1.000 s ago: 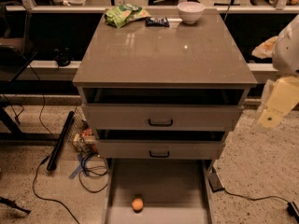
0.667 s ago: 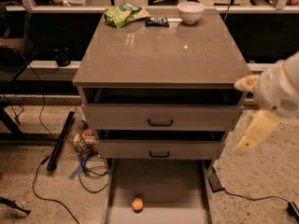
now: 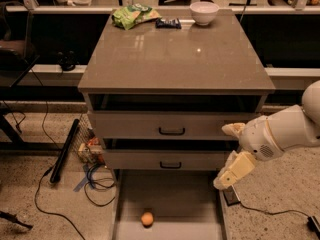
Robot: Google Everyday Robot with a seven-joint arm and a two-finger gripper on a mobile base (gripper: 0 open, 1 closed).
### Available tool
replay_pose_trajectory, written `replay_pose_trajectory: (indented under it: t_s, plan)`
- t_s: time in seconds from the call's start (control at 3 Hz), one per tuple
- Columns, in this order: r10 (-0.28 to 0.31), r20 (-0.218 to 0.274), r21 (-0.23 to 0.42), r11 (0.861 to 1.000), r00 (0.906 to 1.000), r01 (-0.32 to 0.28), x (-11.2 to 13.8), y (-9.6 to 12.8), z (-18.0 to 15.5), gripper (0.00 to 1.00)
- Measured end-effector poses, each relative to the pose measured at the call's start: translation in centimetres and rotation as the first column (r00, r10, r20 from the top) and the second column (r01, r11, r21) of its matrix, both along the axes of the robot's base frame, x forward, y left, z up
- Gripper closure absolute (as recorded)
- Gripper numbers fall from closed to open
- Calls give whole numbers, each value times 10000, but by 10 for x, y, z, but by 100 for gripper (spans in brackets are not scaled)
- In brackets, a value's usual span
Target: Pick orange from bottom drawer and place on counter
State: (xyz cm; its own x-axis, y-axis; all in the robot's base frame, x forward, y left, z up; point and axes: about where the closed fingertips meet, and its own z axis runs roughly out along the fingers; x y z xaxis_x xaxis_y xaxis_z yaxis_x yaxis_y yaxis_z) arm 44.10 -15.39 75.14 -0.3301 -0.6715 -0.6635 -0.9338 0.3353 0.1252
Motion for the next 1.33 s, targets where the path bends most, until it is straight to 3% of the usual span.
replay_pose_trajectory:
  t_s: [0.33, 0.67, 1.0, 1.33]
  plan:
    - [-81, -100, 15, 10000, 9999, 82, 1, 2, -11, 0]
    - [-23, -389, 423, 9991, 9992, 40, 1, 15, -64, 0]
    - [-52, -580, 951, 9954, 9983, 107, -1, 40, -141, 0]
    - [-299, -533, 998, 9944, 9981, 351, 6, 41, -154, 0]
